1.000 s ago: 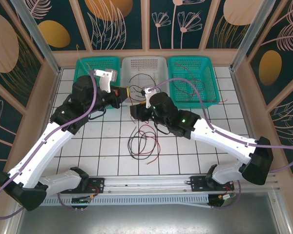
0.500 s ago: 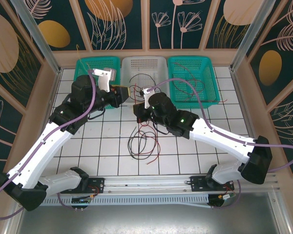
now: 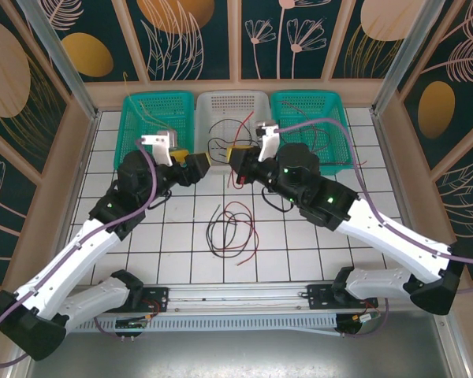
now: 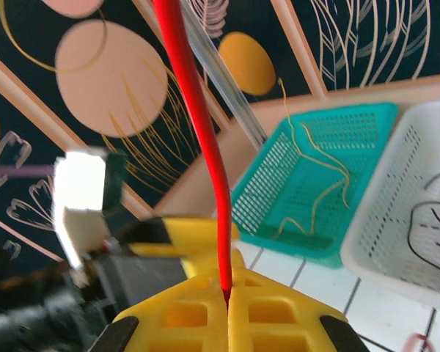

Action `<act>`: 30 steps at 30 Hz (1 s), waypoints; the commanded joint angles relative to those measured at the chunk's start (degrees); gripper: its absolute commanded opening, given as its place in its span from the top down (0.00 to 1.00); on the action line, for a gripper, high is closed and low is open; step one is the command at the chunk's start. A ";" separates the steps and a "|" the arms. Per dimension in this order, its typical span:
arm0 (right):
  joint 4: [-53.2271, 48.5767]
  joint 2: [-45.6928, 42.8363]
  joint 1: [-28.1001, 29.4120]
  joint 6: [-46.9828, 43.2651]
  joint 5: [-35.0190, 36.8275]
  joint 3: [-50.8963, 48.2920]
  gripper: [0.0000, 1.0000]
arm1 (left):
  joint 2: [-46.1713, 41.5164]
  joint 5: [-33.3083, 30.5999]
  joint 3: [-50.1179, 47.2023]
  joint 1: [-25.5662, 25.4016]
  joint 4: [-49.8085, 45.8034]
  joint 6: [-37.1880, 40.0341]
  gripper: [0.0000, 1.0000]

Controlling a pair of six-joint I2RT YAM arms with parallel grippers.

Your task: Untangle the cables

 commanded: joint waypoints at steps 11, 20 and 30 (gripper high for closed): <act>2.00 -1.25 -1.99 1.83 -0.15 7.30 1.00 | 1.77 10.33 -10.72 -1.13 21.90 0.70 0.25; -7.84 3.39 -15.32 2.60 -0.65 14.64 1.00 | -1.21 3.13 -14.85 -1.39 11.82 -1.29 0.30; -16.82 14.85 -34.85 -0.90 -0.24 25.82 1.00 | -4.90 -5.75 -18.21 -1.41 3.87 -5.87 0.32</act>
